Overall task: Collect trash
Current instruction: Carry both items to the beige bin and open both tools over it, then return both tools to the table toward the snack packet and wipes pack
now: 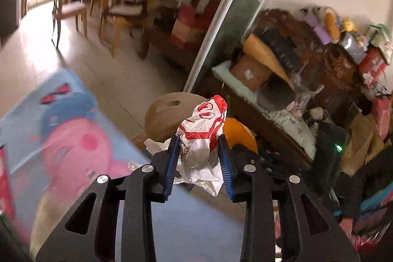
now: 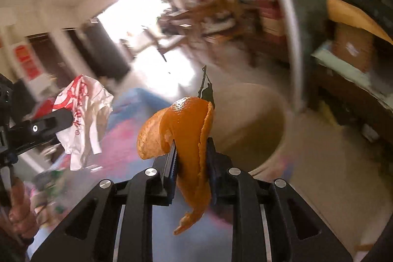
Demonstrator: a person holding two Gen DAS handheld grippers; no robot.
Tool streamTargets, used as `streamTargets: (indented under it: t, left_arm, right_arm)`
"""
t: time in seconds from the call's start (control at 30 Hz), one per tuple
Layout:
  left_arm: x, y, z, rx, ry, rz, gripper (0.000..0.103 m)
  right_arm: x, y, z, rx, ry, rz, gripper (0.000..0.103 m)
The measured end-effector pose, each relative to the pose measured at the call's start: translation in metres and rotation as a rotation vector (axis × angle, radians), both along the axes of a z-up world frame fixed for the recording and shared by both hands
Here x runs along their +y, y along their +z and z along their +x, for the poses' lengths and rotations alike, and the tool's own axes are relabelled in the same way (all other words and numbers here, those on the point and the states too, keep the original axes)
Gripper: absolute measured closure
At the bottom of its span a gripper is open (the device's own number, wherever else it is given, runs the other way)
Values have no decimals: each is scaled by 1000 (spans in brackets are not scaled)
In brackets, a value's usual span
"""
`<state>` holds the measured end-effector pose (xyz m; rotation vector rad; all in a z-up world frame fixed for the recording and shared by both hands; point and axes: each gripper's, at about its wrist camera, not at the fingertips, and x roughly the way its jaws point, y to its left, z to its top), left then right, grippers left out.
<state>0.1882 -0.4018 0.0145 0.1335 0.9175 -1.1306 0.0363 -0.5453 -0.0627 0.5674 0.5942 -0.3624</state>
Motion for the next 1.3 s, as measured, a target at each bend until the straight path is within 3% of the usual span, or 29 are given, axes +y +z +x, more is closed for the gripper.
streamTargets:
  t: [0.1, 0.17, 0.27, 0.4, 0.57, 0.73, 0.93, 1.07, 1.17, 1.3]
  left_arm:
    - [-43, -32, 18, 33, -7, 37, 60]
    - [-60, -48, 23, 12, 14, 80, 29]
    - [-66, -59, 27, -21, 53, 113, 29]
    - [-28, -44, 22, 18, 103, 49, 30]
    - [73, -6, -27, -33, 143, -55, 30]
    - [196, -1, -73, -60, 221, -78, 30]
    - [368, -16, -96, -65, 501, -6, 32]
    - [466, -26, -97, -64, 734, 25, 32]
    - [504, -36, -100, -35, 811, 3, 35]
    - [532, -44, -102, 0, 855, -58, 35]
  right_arm:
    - [-18, -24, 10, 39, -22, 21, 73]
    - [-20, -34, 20, 54, -21, 8, 65]
    - [-20, -38, 25, 35, -27, -5, 58]
    - [-10, -18, 19, -19, -24, -20, 58]
    - [39, 10, 5, -115, 91, -2, 58]
    - [112, 11, 15, -115, 256, 83, 58]
    - [225, 7, 40, -47, 510, 127, 58]
    - [296, 14, 54, 0, 649, 76, 59]
    - [339, 22, 69, 16, 744, 77, 59]
    - [371, 26, 105, 30, 788, 255, 55]
